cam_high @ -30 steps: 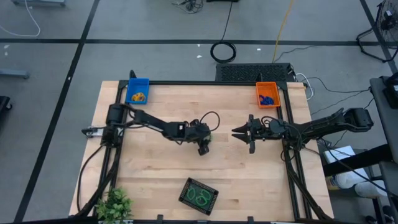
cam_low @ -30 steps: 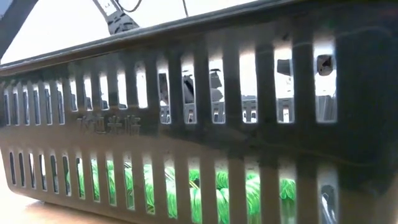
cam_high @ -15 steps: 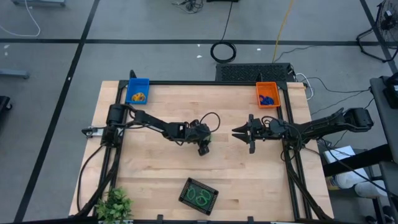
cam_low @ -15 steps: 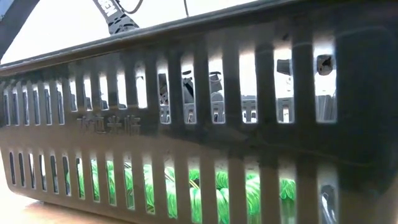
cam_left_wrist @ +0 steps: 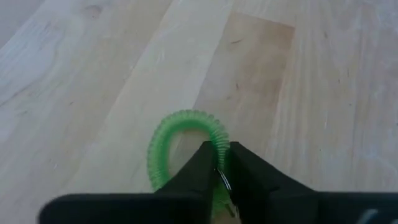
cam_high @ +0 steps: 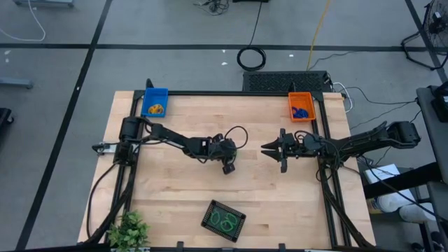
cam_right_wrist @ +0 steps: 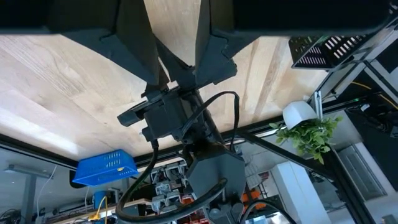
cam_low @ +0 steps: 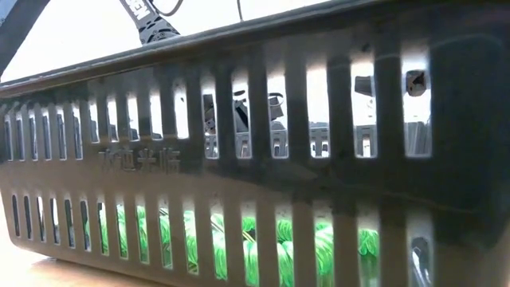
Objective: Sort spring keychains into baskets
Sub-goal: Put the green spring keychain into the black basket
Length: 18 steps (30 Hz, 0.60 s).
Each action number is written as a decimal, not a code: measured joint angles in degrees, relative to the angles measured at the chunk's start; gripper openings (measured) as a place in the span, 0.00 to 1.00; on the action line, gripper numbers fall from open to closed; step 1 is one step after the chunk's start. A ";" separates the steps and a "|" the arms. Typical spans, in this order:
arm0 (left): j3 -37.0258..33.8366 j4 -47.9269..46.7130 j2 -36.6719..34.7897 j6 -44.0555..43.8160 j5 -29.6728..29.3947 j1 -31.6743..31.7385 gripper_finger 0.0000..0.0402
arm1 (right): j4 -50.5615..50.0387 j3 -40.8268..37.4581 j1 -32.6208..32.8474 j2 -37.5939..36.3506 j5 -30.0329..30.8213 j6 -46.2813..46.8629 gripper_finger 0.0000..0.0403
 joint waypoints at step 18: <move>-0.07 -0.11 0.07 1.68 2.07 0.04 0.04 | -0.03 0.00 0.00 0.00 -0.01 0.00 0.23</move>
